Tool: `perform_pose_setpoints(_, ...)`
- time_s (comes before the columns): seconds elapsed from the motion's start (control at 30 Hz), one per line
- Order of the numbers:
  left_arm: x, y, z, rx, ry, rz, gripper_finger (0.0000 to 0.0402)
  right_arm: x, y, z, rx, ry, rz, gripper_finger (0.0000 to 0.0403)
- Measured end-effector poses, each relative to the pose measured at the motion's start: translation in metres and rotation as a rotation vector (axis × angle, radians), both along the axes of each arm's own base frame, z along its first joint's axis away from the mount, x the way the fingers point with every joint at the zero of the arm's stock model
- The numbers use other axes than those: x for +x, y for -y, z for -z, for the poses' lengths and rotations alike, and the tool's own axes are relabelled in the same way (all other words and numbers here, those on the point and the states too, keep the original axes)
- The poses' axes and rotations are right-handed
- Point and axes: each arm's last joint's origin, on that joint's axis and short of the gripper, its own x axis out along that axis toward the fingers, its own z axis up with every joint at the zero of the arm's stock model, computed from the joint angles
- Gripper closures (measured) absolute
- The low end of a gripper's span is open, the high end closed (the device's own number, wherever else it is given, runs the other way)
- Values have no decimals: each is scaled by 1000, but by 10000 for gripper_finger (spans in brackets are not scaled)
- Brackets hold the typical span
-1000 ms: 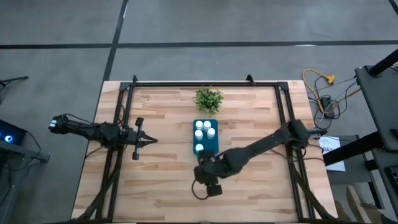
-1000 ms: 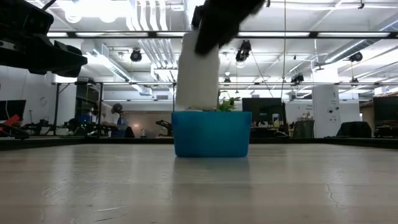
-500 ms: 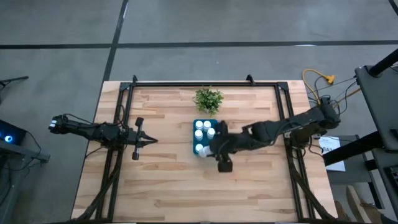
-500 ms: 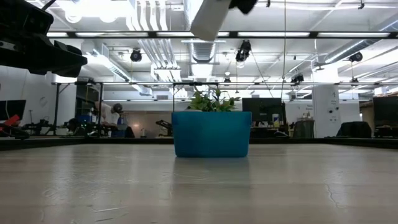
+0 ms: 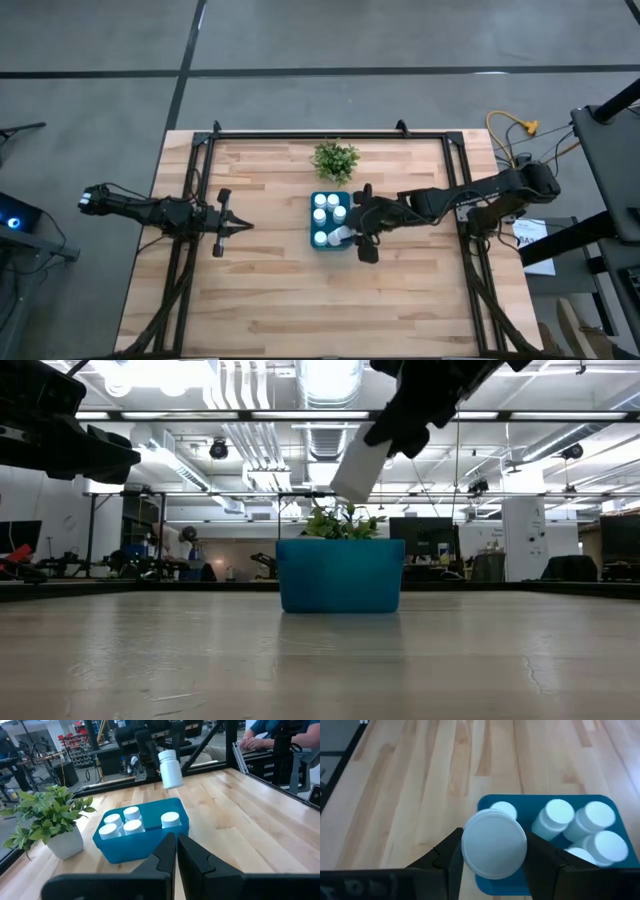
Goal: Pick and place pill bottles into a basket
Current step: Put the white pill bottle into the blue bin
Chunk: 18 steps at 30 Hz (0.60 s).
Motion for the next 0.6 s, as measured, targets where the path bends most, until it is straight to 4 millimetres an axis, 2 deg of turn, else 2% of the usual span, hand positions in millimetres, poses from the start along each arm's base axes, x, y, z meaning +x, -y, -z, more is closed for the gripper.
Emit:
perform_pose_setpoints(0.23,0,0,0,-1,2,0,402,-6,11,13,-1,-43,34,255)
perform_pose_setpoints(0.37,0,0,0,0,0,0,402,-8,20,19,-8,-126,64,255)
perform_pose_setpoints(0.6,0,0,0,-1,0,0,402,1,28,4,-7,-180,47,255)
